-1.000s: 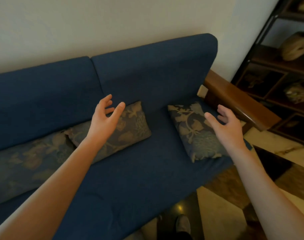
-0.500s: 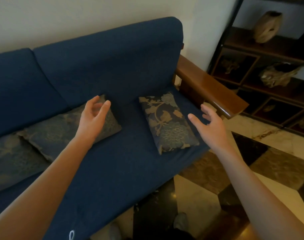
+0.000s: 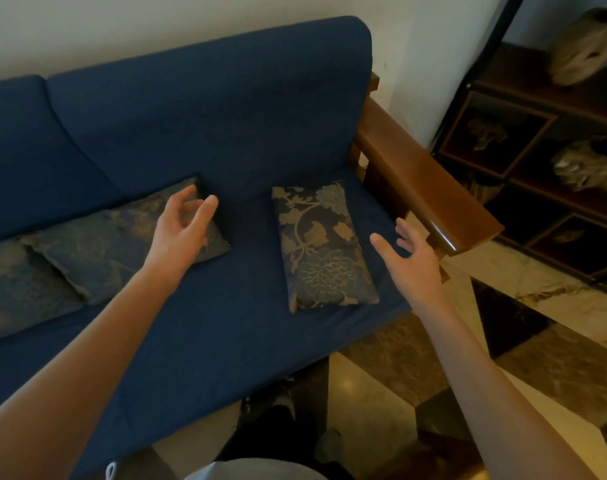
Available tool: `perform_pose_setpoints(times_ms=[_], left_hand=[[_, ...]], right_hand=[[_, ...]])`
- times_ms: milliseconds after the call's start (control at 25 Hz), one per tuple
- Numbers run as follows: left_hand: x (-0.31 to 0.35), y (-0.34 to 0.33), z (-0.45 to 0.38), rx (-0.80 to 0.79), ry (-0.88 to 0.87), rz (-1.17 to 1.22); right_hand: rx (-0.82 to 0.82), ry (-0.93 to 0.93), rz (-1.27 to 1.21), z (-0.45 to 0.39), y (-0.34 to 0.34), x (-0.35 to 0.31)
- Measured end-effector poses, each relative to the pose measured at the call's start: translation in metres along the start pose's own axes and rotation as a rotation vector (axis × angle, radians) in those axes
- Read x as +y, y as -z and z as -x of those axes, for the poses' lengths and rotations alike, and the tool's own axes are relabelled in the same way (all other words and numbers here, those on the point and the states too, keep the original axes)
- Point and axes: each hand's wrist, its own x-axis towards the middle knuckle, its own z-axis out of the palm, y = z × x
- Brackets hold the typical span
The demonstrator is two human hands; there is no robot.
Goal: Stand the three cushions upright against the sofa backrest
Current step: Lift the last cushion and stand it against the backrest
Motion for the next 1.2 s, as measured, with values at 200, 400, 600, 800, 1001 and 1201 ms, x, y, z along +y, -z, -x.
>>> perform_pose_setpoints(times_ms=[200,400,600,800,1001,1201], left_hand=[[-0.006,-0.028,-0.034,0.005,0.006,0.101],[-0.022,-0.068,-0.094,-0.019,0.036,0.139],[-0.042,-0.094,-0.141,-0.019,0.148,0.113],[-0.055,-0.11,-0.174,0.009,0.204,0.081],[-0.076,-0.138,-0.202,-0.111,0.332,-0.027],[-0.096,-0.168,-0.227,-0.14,0.423,-0.006]], right_hand=[[-0.055,0.015,0.038,-0.044,-0.002,0.01],[-0.116,-0.025,0.083,-0.114,-0.018,0.019],[-0.18,-0.075,0.112,-0.168,-0.035,0.029],[-0.224,-0.133,0.173,-0.208,-0.05,0.041],[-0.235,-0.164,0.21,-0.245,-0.068,0.062],[-0.245,-0.229,0.163,-0.289,-0.08,0.087]])
